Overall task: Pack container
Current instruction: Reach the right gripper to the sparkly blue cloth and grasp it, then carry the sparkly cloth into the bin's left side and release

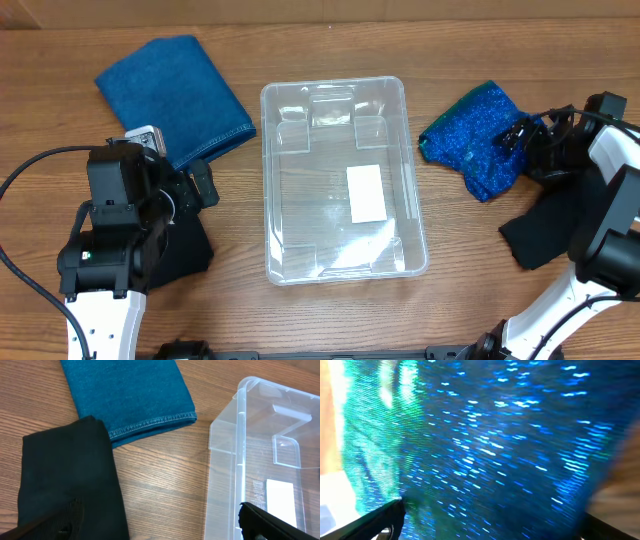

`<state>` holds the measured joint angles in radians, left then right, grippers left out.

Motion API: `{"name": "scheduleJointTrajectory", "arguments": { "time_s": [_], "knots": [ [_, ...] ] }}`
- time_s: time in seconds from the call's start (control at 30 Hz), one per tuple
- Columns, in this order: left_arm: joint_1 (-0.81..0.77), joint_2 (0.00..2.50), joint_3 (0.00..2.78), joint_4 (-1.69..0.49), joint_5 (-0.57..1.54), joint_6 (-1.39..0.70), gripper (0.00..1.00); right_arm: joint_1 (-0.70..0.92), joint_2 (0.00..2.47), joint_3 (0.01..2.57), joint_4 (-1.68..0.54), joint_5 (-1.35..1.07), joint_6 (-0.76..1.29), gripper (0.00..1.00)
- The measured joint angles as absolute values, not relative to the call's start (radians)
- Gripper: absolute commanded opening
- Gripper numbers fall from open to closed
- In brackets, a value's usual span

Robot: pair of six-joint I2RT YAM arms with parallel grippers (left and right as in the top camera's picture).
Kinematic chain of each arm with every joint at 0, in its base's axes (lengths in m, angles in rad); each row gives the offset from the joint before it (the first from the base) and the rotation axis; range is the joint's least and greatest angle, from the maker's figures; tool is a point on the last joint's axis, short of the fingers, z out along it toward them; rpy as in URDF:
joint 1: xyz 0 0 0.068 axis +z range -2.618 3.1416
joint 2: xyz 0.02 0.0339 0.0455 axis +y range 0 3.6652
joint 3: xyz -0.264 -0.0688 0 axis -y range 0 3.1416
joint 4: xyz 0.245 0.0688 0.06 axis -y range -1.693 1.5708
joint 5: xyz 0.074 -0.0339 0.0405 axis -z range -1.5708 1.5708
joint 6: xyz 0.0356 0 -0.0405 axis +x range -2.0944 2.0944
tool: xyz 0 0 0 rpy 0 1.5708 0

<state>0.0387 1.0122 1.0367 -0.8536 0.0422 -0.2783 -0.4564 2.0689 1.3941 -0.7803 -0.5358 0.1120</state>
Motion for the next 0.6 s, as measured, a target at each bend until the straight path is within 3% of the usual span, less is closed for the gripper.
{"name": "scheduleJointTrajectory", "arguments": {
  "time_s": [0.03, 0.1, 0.17, 0.2, 0.4, 0.6],
  "knots": [
    [0.039, 1.012, 1.037, -0.854, 0.042, -0.278, 1.00, -0.456, 2.083, 1.394, -0.780, -0.558, 0.105, 0.47],
    [0.039, 1.012, 1.037, -0.854, 0.042, -0.278, 1.00, -0.456, 2.093, 1.394, -0.783, -0.575, 0.104, 0.33],
    [0.039, 1.012, 1.037, -0.854, 0.042, -0.278, 1.00, -0.456, 2.106, 1.393, -0.784, -0.589, 0.109, 0.10],
    [0.039, 1.012, 1.037, -0.853, 0.042, -0.278, 1.00, -0.456, 2.107, 1.393, -0.782, -0.595, 0.105, 0.04],
    [0.039, 1.012, 1.037, -0.853, 0.042, -0.278, 1.00, -0.456, 2.107, 1.397, -0.795, -0.645, 0.109, 0.04],
    [0.039, 1.012, 1.037, -0.853, 0.042, -0.278, 1.00, -0.402, 2.014, 1.639, -1.026, -0.699, 0.045, 0.04]
  ]
}}
